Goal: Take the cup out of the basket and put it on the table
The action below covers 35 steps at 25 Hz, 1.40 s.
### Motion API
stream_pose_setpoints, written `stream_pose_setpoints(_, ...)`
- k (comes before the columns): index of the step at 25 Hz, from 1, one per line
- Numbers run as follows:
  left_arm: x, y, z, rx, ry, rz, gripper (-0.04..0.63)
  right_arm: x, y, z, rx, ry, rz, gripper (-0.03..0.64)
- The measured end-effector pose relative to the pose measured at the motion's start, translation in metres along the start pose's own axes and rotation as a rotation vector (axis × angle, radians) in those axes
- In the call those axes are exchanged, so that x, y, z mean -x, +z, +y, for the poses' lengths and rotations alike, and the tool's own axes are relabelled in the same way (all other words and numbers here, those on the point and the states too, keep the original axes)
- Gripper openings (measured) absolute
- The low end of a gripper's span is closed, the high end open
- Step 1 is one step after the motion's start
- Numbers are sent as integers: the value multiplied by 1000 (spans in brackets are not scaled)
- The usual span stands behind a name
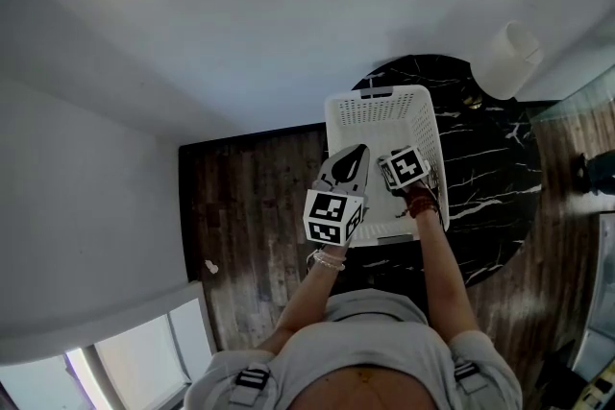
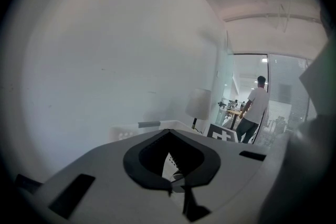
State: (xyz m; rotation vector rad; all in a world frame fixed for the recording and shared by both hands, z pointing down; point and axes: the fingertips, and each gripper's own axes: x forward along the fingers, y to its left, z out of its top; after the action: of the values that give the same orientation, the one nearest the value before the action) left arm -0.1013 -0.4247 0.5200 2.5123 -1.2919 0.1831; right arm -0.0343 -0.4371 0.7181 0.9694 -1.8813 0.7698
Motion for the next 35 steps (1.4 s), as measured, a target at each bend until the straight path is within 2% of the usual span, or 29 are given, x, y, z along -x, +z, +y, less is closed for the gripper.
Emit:
stream_pose_setpoints(4, -1, 0, 0, -1, -4, -1, 6, -7, -9, 0, 15, -5, 54, 146)
stream_pose_setpoints(10, -1, 0, 0, -3, -7, -1, 6, -10, -12, 5, -19, 12, 28, 144)
stream_pose_setpoints(12, -1, 0, 1, -3, -6, -2, 6, -10, -13, 3, -13, 0, 29, 131)
stream_pose_setpoints(14, 0, 0, 1, -3, -6, -2, 6, -9, -12, 9, -19, 25, 19, 99)
stream_pose_setpoints(17, 1, 0, 0, -3, -5, 0, 6, -8, -15, 3, -5, -10, 28, 94)
stream_pose_setpoints(22, 3, -1, -3, 4, -9, -1, 6, -7, -14, 11, 2, 4, 13, 76)
stream_pose_setpoints(25, 5, -1, -5, 5, -11, -2, 6, -3, -21, 11, 6, -15, 41, 57)
stream_pose_setpoints(27, 7, -1, -6, -1, -8, -3, 6, 1, -27, 4, 19, -61, 70, 51)
stream_pose_setpoints(29, 10, 0, -6, -7, -3, -3, 6, 0, -23, 4, 34, -66, 47, 39)
stream_pose_setpoints(33, 13, -1, -6, -9, 3, -4, 6, 4, -32, 0, 24, -98, 76, 29)
stream_pose_setpoints(35, 15, -1, -6, -9, 3, -5, 6, 5, -33, 3, 14, -85, 74, 30)
